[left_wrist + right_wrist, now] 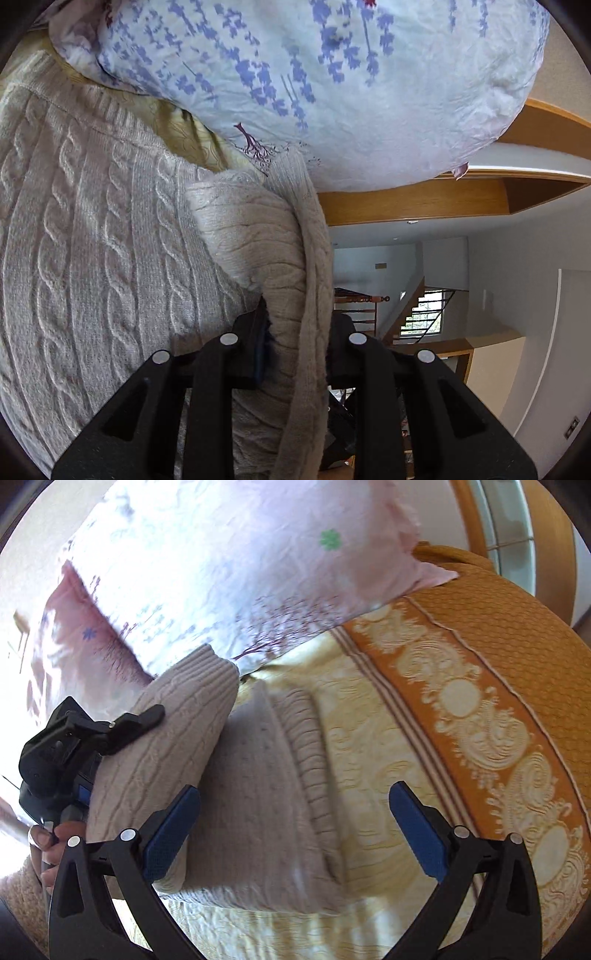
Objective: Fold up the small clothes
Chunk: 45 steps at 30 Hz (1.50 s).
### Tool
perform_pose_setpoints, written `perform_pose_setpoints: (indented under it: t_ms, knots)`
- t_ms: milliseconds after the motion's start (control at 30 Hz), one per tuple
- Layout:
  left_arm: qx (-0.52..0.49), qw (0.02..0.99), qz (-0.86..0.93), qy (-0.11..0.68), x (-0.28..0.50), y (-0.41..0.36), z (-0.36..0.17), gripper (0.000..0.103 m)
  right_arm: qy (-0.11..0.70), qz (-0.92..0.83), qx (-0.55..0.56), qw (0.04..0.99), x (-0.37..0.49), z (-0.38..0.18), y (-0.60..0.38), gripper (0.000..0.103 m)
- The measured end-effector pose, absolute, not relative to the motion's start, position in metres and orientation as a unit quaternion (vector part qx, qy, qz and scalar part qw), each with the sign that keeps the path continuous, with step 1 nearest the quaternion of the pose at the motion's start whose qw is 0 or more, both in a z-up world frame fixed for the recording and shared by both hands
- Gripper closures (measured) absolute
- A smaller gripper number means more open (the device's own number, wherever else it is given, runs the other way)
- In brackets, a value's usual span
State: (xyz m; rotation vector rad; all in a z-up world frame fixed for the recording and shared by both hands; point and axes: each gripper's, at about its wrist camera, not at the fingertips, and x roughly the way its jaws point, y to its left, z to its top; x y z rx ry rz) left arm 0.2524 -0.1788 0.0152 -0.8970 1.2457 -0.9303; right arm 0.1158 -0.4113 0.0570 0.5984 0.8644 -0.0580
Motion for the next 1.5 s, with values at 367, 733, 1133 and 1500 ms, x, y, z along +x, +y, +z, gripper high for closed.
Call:
perform_pose_setpoints:
  t_ms: [367, 733, 1133, 1500]
  knots:
    - [-0.348, 0.625, -0.445, 0.538, 0.251, -0.210, 0.026, 0.025, 0.386, -0.054, 0.388, 0.835, 0.096, 0.051, -0.476, 0.001]
    - [-0.104, 0.823, -0.331, 0.451, 0.201, -0.138, 0.077, 0.014, 0.398, -0.006, 0.351, 0.847, 0.121, 0.077, -0.468, 0.024]
    - [0.130, 0.847, -0.343, 0.384, 0.100, -0.117, 0.038, 0.022, 0.463, 0.027, 0.334, 0.821, 0.122, 0.059, -0.431, 0.025]
    - [0.264, 0.858, -0.302, 0.321, 0.071, -0.139, 0.011, 0.064, 0.477, 0.019, 0.336, 0.812, 0.114, 0.056, -0.424, 0.035]
